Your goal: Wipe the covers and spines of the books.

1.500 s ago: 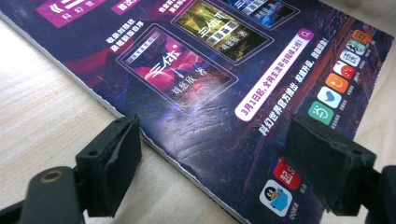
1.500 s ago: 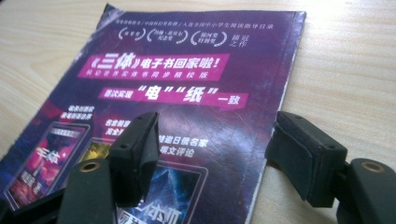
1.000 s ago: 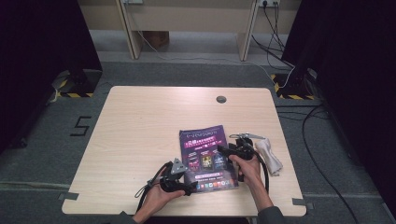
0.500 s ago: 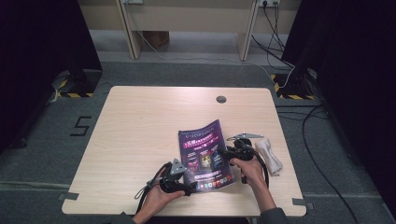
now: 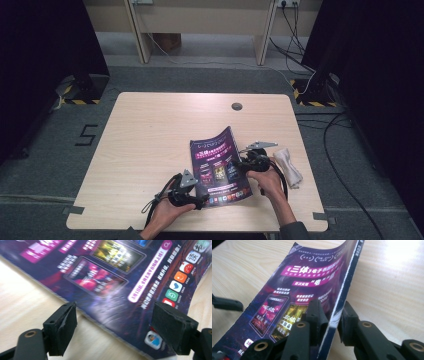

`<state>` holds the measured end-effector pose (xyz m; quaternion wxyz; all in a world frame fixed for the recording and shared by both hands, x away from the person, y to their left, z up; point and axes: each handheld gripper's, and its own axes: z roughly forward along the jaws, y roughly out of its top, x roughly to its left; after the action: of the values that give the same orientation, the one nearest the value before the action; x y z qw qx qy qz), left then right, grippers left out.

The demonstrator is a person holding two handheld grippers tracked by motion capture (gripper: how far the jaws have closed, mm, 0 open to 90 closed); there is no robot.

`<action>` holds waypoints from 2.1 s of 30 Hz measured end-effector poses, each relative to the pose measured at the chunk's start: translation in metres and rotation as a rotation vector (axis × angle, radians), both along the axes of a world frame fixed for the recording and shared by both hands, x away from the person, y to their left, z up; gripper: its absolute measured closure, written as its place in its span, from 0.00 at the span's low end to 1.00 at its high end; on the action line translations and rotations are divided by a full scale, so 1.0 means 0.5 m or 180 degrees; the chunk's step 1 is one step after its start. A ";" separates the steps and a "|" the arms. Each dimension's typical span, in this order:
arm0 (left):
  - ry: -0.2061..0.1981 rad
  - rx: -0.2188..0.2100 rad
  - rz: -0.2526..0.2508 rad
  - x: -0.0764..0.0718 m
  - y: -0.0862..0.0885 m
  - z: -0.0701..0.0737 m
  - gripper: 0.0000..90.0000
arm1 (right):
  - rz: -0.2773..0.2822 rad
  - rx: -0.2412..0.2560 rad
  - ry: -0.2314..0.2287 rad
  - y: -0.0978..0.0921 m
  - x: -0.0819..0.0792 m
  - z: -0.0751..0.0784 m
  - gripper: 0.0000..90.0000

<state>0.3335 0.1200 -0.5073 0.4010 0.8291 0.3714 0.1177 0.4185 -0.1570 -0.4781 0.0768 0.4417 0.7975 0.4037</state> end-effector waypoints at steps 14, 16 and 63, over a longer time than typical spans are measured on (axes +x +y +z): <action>0.0296 -0.0296 0.0659 0.006 0.201 0.006 0.20 | 0.0274 -0.0711 -0.0112 0.046 0.042 0.073 0.89; 0.0288 -0.0276 0.0668 0.009 0.200 0.006 0.20 | 0.0310 -0.0833 -0.0117 0.054 0.052 0.085 0.90; 0.0205 -0.0148 0.0571 0.012 0.173 0.004 0.21 | 0.0999 -0.2026 -0.0353 0.209 0.028 0.169 0.93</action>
<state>0.3396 0.2064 -0.5054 0.3958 0.7864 0.4594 0.1178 0.4326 -0.0524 -0.3938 0.1908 0.2453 0.9360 0.1653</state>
